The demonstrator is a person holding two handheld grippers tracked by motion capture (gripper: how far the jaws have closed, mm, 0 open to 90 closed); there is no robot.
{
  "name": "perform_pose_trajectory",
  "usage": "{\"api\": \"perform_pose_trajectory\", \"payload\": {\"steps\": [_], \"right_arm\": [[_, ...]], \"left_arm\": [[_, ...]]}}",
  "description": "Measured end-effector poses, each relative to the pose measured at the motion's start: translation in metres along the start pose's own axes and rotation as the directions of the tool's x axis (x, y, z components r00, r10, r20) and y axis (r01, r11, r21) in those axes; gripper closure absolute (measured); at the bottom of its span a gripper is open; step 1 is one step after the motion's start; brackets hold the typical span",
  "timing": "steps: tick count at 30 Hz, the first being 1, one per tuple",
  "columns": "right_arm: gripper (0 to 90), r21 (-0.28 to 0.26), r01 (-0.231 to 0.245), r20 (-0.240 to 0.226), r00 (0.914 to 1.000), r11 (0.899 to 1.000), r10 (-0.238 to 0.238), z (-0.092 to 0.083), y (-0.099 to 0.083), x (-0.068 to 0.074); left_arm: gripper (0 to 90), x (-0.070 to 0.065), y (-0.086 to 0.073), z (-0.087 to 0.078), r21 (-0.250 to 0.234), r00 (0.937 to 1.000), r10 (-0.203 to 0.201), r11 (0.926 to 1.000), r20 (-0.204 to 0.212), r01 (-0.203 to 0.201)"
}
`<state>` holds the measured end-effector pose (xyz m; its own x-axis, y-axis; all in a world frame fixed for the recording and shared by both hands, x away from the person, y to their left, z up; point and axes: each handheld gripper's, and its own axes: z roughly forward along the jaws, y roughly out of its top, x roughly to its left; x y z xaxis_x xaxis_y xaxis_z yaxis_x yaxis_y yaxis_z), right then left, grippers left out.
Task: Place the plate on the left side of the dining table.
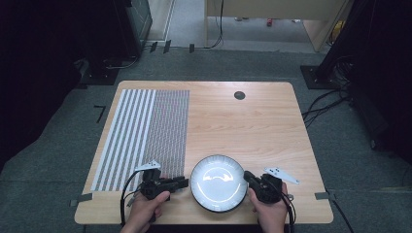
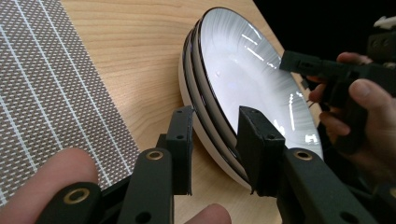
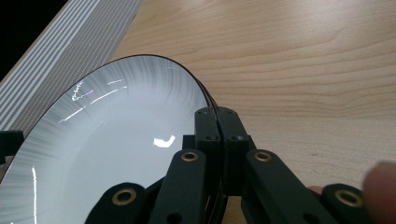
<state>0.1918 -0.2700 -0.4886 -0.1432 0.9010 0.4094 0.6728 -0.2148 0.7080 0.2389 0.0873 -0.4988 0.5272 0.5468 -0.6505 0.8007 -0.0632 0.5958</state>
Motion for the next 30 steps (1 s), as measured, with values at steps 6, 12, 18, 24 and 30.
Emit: {"api": "perform_pose_trajectory", "payload": {"steps": [6, 12, 18, 24, 30], "right_arm": [[88.8, 0.0, -0.053, -0.04, 0.9978, 0.999, 0.053, 0.0, 0.0, -0.006], [88.6, 0.004, -0.074, -0.06, 0.9954, 0.997, 0.075, -0.001, 0.0, -0.009], [88.4, 0.02, -0.118, -0.108, 0.987, 0.993, 0.12, -0.001, 0.0, -0.016], [88.0, 0.026, -0.144, -0.132, 0.9804, 0.989, 0.146, -0.003, 0.0, -0.019], [87.5, 0.034, -0.184, -0.164, 0.9686, 0.982, 0.187, -0.005, -0.001, -0.024]], "left_arm": [[66.3, -0.008, -0.003, 0.007, 0.033, 0.9996, 0.017, 0.9993, 0.023, -0.017], [68.5, -0.019, -0.008, 0.014, 0.04, 0.9973, 0.06, 0.9975, -0.043, -0.058], [70.7, -0.023, -0.008, 0.015, 0.031, 0.9957, 0.058, 0.9979, -0.072, -0.056], [71.4, -0.024, -0.008, 0.016, 0.028, 0.9948, 0.056, 0.9982, -0.085, -0.053], [71.9, -0.027, -0.009, 0.017, 0.022, 0.9915, 0.068, 0.9976, -0.111, -0.066]]}}
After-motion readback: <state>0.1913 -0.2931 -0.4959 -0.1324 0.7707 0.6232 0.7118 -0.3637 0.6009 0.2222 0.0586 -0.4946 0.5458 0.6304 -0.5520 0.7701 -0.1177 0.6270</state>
